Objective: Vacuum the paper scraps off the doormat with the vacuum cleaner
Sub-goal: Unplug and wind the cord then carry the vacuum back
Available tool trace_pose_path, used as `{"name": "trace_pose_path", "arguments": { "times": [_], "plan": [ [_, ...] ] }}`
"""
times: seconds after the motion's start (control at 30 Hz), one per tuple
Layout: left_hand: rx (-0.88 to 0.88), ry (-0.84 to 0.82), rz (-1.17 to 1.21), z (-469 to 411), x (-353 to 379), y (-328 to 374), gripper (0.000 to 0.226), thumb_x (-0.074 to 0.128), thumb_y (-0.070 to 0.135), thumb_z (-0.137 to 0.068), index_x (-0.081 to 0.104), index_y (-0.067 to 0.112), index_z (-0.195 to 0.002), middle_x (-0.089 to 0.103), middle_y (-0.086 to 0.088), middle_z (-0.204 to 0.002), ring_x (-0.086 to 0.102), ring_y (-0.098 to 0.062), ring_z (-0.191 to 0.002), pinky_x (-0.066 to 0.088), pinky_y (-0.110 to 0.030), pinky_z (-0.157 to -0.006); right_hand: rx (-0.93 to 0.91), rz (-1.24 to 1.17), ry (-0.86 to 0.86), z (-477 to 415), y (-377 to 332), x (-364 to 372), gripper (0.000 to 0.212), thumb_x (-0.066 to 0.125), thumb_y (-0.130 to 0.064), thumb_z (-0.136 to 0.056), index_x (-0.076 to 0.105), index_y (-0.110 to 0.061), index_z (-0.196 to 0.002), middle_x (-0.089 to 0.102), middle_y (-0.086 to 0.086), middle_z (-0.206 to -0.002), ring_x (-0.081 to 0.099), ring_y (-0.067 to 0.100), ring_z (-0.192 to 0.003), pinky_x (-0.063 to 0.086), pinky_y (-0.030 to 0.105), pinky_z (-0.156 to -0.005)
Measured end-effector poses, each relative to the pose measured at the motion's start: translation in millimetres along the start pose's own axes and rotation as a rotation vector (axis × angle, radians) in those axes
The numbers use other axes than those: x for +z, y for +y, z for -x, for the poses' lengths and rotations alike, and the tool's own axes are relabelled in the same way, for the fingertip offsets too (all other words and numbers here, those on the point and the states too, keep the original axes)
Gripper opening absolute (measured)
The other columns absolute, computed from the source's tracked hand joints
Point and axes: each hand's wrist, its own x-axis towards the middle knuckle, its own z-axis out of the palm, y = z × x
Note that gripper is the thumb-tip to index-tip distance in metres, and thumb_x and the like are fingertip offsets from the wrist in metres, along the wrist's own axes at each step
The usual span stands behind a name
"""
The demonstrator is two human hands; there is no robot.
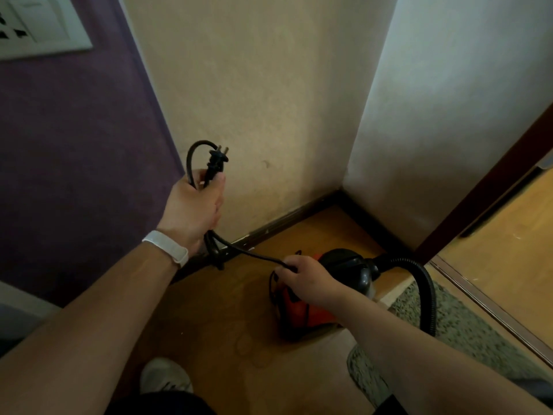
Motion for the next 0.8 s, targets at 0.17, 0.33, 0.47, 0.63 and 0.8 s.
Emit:
{"name": "trace_pose_path", "arguments": {
  "times": [0.17, 0.33, 0.47, 0.63, 0.8],
  "plan": [
    [0.137, 0.049, -0.581, 0.7, -15.0, -12.8, 0.025, 0.067, 0.049, -0.086, 0.063, 0.024, -0.089, 0.06, 0.003, -0.071, 0.057, -0.007, -0.062, 0.046, -0.023, -0.054, 0.069, -0.095, 0.02, -5.9, 13.0, 10.4, 0.039, 0.056, -0.04, -0.099, 0.062, -0.005, -0.083, 0.048, 0.002, -0.061, 0.039, 0.009, -0.042, 0.035, 0.028, -0.049],
    [0.05, -0.261, -0.965, 10.9, 10.1, -40.9, 0.077, 0.07, 0.07, -0.068, 0.052, 0.027, -0.129, 0.064, 0.0, -0.106, 0.061, -0.02, -0.09, 0.049, -0.035, -0.072, 0.07, -0.408, 0.205, -1.5, 8.6, 0.2, 0.039, 0.062, -0.032, -0.097, 0.063, -0.001, -0.074, 0.057, 0.007, -0.065, 0.051, 0.01, -0.05, 0.04, 0.027, -0.054],
    [-0.012, -0.493, -0.859, 14.9, 34.7, -60.8, 0.1, 0.073, 0.076, -0.056, 0.044, 0.025, -0.138, 0.057, 0.001, -0.129, 0.057, -0.013, -0.103, 0.049, -0.032, -0.083, 0.066, -0.626, 0.192, 4.9, 0.4, -13.9, 0.022, 0.065, -0.022, -0.096, 0.073, -0.009, -0.081, 0.062, 0.008, -0.065, 0.061, 0.018, -0.058, 0.05, 0.03, -0.056],
    [0.001, -0.652, -0.854, 27.7, 66.3, -78.3, 0.103, 0.078, 0.075, -0.046, 0.041, 0.038, -0.135, 0.049, 0.015, -0.129, 0.053, -0.012, -0.116, 0.051, -0.041, -0.096, 0.139, -0.821, 0.213, 2.1, -5.2, -16.2, 0.032, 0.058, -0.009, -0.096, 0.074, -0.016, -0.069, 0.06, 0.008, -0.068, 0.057, 0.025, -0.065, 0.047, 0.036, -0.061],
    [-0.111, -0.643, -0.498, 26.9, 76.1, -94.9, 0.066, 0.091, 0.037, -0.057, 0.056, 0.049, -0.112, 0.067, 0.017, -0.112, 0.063, -0.006, -0.107, 0.054, -0.042, -0.096, 0.145, -0.993, 0.216, 4.8, -8.0, -20.3, 0.028, 0.051, -0.005, -0.097, 0.071, -0.008, -0.077, 0.067, 0.009, -0.073, 0.065, 0.025, -0.068, 0.055, 0.041, -0.066]
  ]
}}
